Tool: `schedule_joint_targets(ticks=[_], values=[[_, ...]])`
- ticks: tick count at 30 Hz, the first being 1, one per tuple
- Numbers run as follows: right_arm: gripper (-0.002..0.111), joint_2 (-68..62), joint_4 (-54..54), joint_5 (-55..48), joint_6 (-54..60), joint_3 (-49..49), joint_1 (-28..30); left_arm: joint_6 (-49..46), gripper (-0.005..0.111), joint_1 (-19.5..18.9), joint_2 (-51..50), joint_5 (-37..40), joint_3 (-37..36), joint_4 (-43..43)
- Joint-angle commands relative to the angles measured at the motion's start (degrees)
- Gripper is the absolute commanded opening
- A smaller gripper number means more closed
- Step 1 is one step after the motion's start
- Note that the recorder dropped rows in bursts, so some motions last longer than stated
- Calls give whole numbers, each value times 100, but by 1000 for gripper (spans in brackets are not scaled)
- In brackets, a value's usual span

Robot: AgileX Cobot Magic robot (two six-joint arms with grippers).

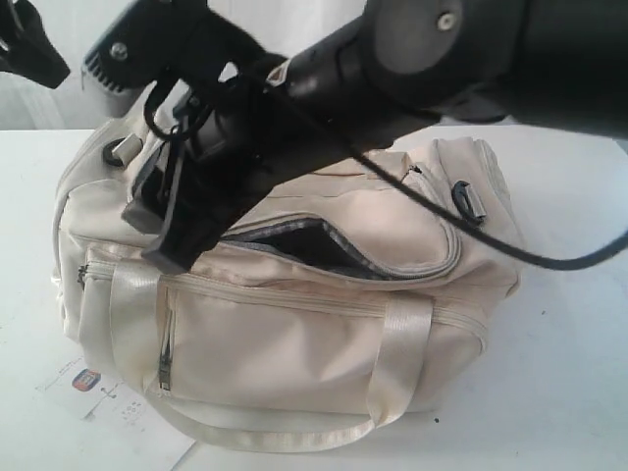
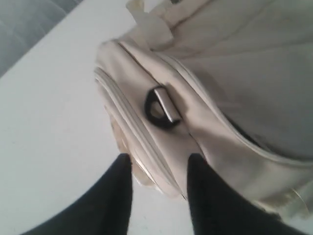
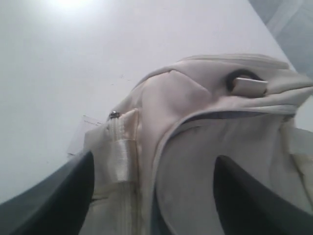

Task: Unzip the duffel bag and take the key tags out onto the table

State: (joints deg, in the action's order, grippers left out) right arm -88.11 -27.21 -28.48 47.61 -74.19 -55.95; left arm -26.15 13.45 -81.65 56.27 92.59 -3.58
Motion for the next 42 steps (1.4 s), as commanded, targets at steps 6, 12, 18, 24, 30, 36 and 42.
schedule_joint_targets(ticks=[6,12,18,24,30,36,42], values=[[64,777,3217,-1645,-2579,2,-1,379,0,-10,1397,609,-819,-155],[55,737,3258,-1510,-2575,26,-1,696,0,-10,2527,-226,-2381,-155],[55,389,3417,-1432,-2634,26,-1,695,0,-10,2971,-1921,-4221,-198],[55,-30,4954,-1380,-3610,26,-1,809,0,-10,2970,-2584,-4598,-804],[59,-266,5102,-1308,-3748,26,-1,814,0,-10,2970,-2416,-4514,-855],[59,-266,4947,-1346,-3748,13,-1,814,0,-10,2970,-2416,-4514,-1056],[59,-297,4503,-1399,-3738,-11,-1,796,0,-10,2970,-2331,-4514,-1251]])
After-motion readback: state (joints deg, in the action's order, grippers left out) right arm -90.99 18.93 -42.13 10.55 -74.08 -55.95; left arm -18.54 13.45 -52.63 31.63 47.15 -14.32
